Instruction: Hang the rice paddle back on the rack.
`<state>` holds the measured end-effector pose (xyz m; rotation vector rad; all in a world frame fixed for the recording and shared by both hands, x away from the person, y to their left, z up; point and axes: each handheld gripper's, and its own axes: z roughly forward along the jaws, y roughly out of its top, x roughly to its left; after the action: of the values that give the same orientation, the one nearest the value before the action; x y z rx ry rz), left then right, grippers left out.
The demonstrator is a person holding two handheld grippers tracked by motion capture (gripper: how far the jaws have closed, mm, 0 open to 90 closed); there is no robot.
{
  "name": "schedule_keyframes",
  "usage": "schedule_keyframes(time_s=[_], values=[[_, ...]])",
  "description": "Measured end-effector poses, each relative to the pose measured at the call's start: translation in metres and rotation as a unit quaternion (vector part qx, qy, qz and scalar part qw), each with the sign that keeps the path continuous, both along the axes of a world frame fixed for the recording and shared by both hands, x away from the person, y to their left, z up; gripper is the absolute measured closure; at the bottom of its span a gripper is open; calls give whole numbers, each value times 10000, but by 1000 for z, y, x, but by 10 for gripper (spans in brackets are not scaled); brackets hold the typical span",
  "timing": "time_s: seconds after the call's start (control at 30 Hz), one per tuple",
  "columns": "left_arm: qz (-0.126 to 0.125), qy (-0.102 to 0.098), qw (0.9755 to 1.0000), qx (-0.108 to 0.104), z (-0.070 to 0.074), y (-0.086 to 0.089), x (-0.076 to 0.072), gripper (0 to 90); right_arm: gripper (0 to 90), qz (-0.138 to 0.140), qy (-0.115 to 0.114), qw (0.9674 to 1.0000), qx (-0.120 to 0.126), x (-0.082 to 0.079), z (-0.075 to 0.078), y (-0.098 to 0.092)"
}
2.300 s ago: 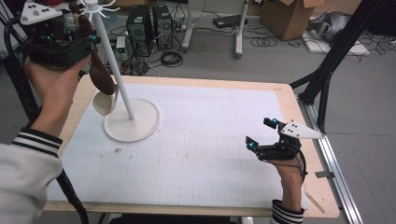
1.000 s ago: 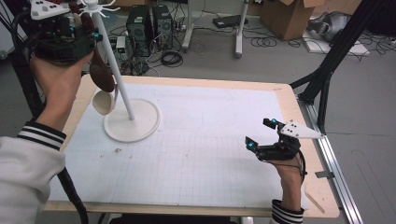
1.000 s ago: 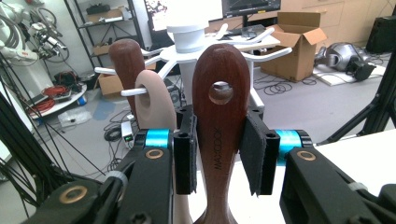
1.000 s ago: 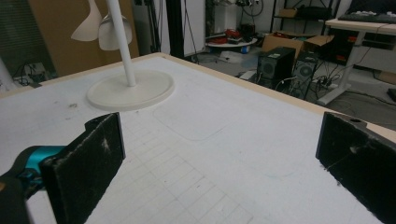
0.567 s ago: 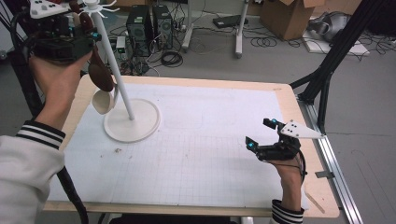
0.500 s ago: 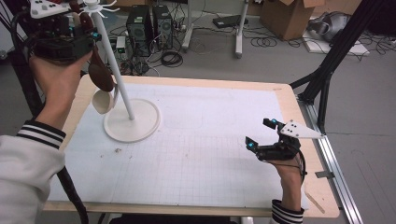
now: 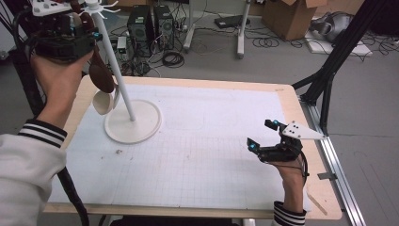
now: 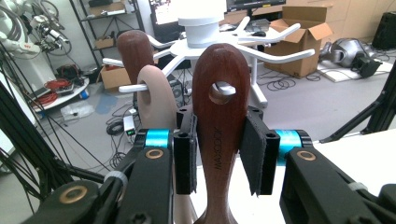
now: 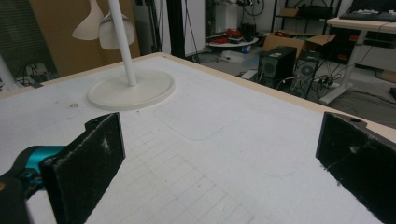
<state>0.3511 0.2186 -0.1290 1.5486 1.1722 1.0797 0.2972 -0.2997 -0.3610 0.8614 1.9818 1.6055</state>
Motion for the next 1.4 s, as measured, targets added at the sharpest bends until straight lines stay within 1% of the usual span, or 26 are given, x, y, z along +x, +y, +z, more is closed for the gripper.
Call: schedule_keyframes(time_s=[0.3,0.33,0.37,0.5,0.53,0.63,0.7,0.77,0.8,0.93,0.97,1.07,1.13,1.2,1.27,1.37,1.4], values=[[-11,-23,10000,-41,-1,1,2,680,2,14,-7,10000,1,0,0,-1],[-15,-27,10000,-47,-1,2,2,680,2,-1,31,10000,29,0,0,-1],[-21,-23,10000,-47,-1,2,2,679,2,-4,7,10000,21,0,0,-1],[-42,-64,9999,-85,-2,3,3,677,2,-18,20,10000,19,0,0,-2],[-55,-62,9999,-77,-2,3,2,676,2,-28,-13,10000,15,0,0,-3],[-78,-82,9999,-62,-3,4,1,671,2,-36,21,10000,6,-1,-1,-4],[-91,-78,9999,-28,-4,5,1,667,2,-39,3,10000,41,0,0,-5],[-116,-88,9999,-38,-5,7,0,646,2,-48,25,10000,30,0,-1,-5],[-131,-114,9998,-84,-6,7,0,639,2,-42,29,10000,30,0,-1,-5],[-191,-191,9996,-71,-9,10,-2,623,2,-32,8,10000,40,0,-1,-5],[-211,-213,9995,-105,-10,10,-3,617,2,-23,-8,10000,37,1,-1,-5],[-289,-267,9991,-178,-14,13,-5,617,2,-19,16,10000,48,1,-1,-5],[-362,-278,9988,-170,-16,15,-8,616,2,-34,57,10000,52,1,-1,-5],[-414,-341,9985,-127,-19,17,-10,610,2,-23,18,10000,27,2,-1,-5],[-465,-417,9979,-192,-22,20,-13,607,2,-29,37,10000,27,1,-2,-5],[-572,-523,9970,-67,-27,24,-19,607,2,-43,41,10000,18,-1,-2,-6],[-615,-587,9964,-38,-30,26,-21,607,2,-56,35,10000,29,-1,-3,-7]])
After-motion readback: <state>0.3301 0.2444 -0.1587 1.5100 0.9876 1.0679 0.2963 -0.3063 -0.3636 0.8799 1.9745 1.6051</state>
